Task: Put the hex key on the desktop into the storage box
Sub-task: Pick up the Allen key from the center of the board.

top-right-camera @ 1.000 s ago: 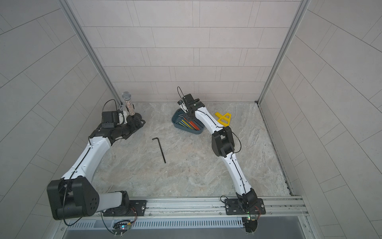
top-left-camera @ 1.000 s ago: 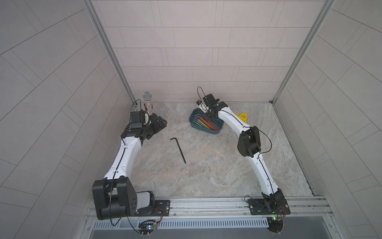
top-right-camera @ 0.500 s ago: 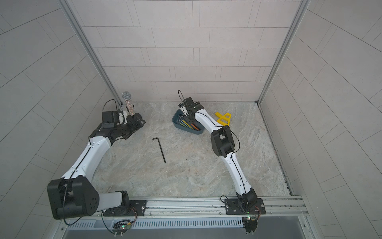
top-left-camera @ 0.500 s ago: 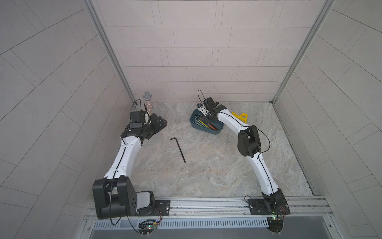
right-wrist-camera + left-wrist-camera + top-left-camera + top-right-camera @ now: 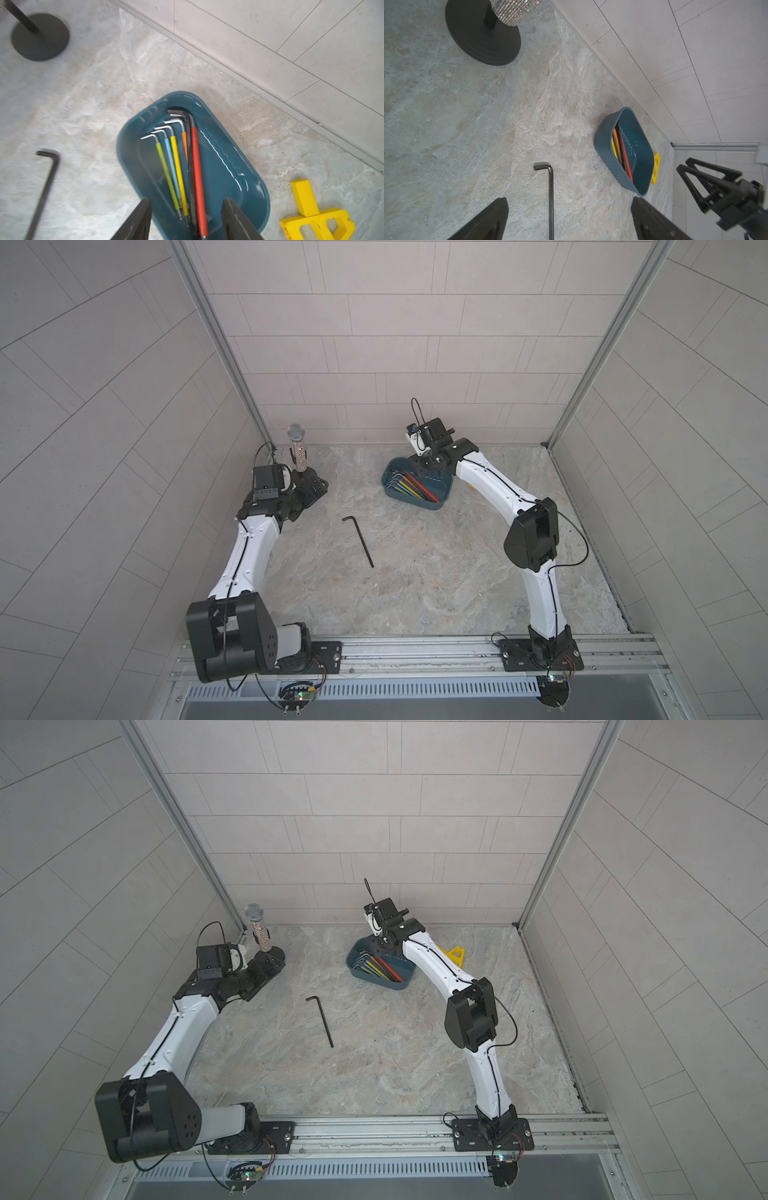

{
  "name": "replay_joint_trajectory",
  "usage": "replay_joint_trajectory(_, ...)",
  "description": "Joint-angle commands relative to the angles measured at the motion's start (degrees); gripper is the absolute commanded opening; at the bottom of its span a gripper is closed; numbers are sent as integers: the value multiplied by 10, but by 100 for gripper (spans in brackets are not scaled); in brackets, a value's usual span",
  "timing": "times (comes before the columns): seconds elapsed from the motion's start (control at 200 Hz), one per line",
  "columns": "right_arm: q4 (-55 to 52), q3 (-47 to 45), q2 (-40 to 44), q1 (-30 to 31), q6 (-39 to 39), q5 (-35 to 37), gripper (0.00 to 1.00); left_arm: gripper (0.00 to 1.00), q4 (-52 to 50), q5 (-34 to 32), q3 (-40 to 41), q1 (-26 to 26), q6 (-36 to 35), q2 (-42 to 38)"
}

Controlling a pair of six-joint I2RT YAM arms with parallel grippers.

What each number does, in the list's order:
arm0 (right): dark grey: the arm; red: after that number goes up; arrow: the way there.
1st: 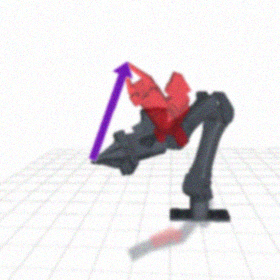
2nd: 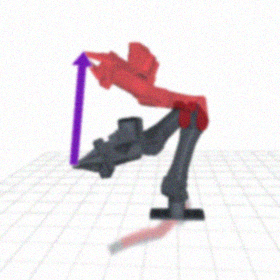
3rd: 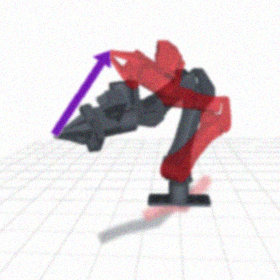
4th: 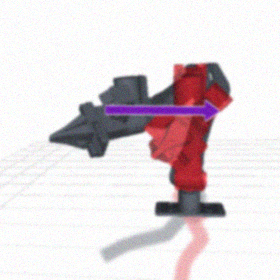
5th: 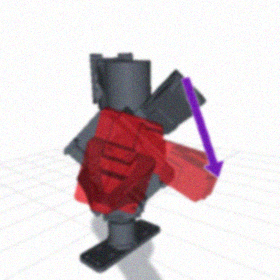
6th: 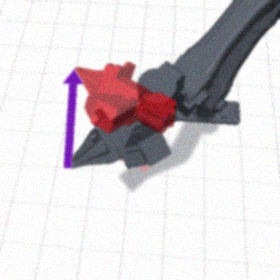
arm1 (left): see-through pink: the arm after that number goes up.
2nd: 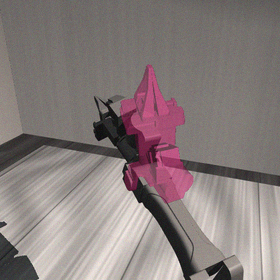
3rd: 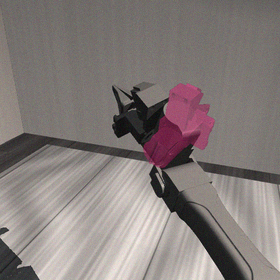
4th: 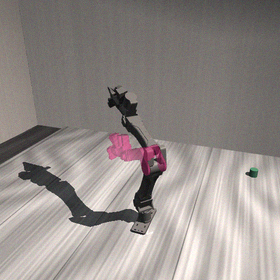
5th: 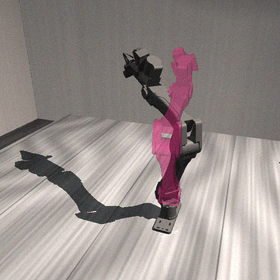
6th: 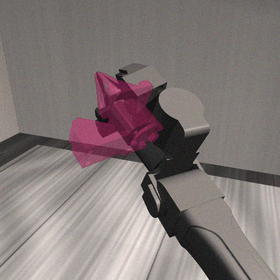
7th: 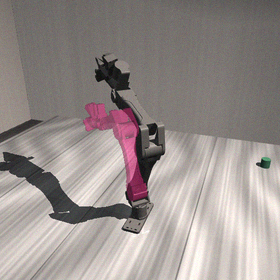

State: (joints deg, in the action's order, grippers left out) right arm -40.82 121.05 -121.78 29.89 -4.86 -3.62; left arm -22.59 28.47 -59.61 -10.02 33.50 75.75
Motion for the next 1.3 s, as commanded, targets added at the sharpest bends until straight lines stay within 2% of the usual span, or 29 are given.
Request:
replay_joint_trajectory(0.0,-30,-37,9,50,-93,7,57,100,-24,19,-27,-14,-8,30)
replay_joint_trajectory(0.125,-16,-69,9,107,-144,20,55,100,-26,42,-33,-34,1,56)
replay_joint_trajectory(0.22,-12,-68,-11,152,-166,56,54,100,-17,41,-23,-36,5,49)
replay_joint_trajectory(0.32,-8,-62,-42,179,-203,55,54,100,-10,38,-9,-36,0,35)
replay_joint_trajectory(0.48,10,-53,-79,215,-235,61,53,100,16,89,10,-33,18,48)
replay_joint_trajectory(0.58,37,-63,-91,223,-255,47,53,100,11,98,1,-32,26,58)
replay_joint_trajectory(0.926,65,-90,-140,240,-282,43,50,100,6,44,13,-33,18,11)
replay_joint_trajectory(1.296,62,-87,-177,247,-292,76,49,100,-4,25,11,-38,17,3)
